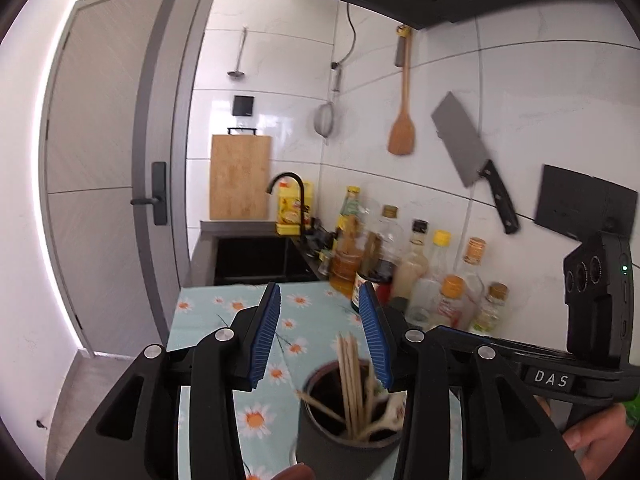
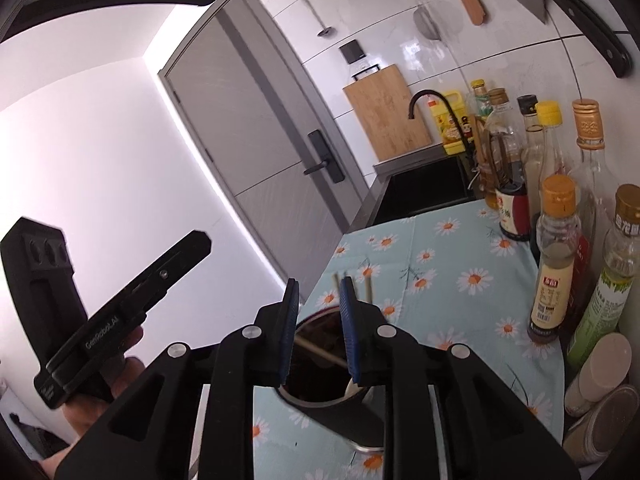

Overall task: Organize utensils
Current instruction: 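Move both open tools back to the bear-print spoon on the tablecloth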

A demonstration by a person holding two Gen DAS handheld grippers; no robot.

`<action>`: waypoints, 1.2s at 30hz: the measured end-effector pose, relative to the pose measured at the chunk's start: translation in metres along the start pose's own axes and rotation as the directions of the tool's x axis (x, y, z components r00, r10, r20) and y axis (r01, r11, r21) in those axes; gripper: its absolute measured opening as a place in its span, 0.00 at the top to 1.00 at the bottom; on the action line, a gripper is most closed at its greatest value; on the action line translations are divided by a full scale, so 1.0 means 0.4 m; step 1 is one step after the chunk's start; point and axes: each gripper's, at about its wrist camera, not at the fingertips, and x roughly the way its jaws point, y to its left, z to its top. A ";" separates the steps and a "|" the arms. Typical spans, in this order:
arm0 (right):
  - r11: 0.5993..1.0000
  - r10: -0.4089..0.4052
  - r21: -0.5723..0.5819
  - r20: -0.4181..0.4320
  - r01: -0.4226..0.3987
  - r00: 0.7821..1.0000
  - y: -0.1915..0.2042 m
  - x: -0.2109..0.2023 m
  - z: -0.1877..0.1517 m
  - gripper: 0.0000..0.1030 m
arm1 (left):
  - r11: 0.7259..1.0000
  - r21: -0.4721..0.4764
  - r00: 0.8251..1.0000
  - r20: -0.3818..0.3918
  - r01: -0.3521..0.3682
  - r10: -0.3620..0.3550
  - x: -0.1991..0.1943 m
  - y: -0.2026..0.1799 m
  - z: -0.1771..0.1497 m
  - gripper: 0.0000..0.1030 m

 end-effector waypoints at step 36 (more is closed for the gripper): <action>0.985 0.096 0.174 -0.559 0.004 0.823 -0.046 0.004 -0.498 0.78 | 0.914 -0.327 0.723 -0.568 0.241 -0.394 -0.161 -0.064 -0.574 0.64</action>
